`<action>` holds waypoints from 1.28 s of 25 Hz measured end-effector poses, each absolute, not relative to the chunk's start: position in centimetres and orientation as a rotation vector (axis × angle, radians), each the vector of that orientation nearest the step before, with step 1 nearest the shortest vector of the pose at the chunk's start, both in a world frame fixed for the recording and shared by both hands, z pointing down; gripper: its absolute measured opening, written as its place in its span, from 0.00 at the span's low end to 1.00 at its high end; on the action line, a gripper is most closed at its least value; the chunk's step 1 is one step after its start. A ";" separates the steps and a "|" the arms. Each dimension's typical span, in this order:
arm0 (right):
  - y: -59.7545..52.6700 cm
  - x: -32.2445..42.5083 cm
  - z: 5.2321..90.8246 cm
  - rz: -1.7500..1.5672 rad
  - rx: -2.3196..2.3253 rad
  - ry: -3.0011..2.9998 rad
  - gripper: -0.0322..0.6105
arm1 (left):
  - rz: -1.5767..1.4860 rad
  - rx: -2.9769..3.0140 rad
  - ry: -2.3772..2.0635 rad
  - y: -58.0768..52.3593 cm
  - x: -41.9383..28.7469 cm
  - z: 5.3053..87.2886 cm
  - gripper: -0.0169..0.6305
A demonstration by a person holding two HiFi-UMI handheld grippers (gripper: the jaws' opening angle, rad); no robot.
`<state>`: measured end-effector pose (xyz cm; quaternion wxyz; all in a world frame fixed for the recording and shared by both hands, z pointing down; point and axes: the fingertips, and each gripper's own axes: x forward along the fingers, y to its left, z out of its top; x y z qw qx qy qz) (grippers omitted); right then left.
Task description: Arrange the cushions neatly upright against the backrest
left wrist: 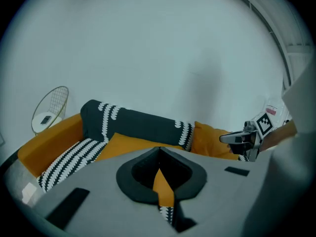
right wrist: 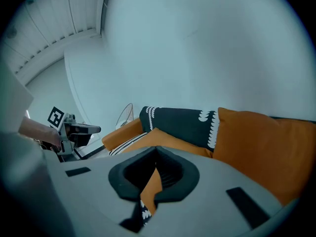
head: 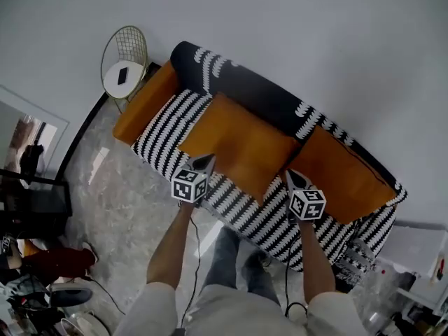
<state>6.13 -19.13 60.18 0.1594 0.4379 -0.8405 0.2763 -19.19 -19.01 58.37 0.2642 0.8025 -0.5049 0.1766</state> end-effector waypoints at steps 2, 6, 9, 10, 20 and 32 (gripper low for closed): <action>-20.6 4.7 60.8 0.796 1.244 -2.391 0.10 | 0.484 2.161 -1.364 -20.7 -20.8 59.0 0.07; -22.7 3.1 62.9 0.825 1.247 -2.352 0.10 | 0.500 2.143 -1.351 -23.8 -23.4 61.1 0.07; -23.7 2.4 65.4 0.854 1.256 -2.304 0.10 | 0.522 2.127 -1.329 -25.7 -25.1 63.6 0.07; -24.0 2.2 66.4 0.865 1.259 -2.288 0.10 | 0.528 2.119 -1.322 -26.3 -25.6 64.7 0.07; -24.4 1.7 75.2 1.093 1.316 -2.104 0.12 | 0.572 2.027 -1.250 -30.6 -29.3 73.8 0.11; -26.1 1.9 81.9 1.327 1.383 -1.938 0.69 | 0.737 1.922 -1.227 -35.3 -33.9 82.2 0.62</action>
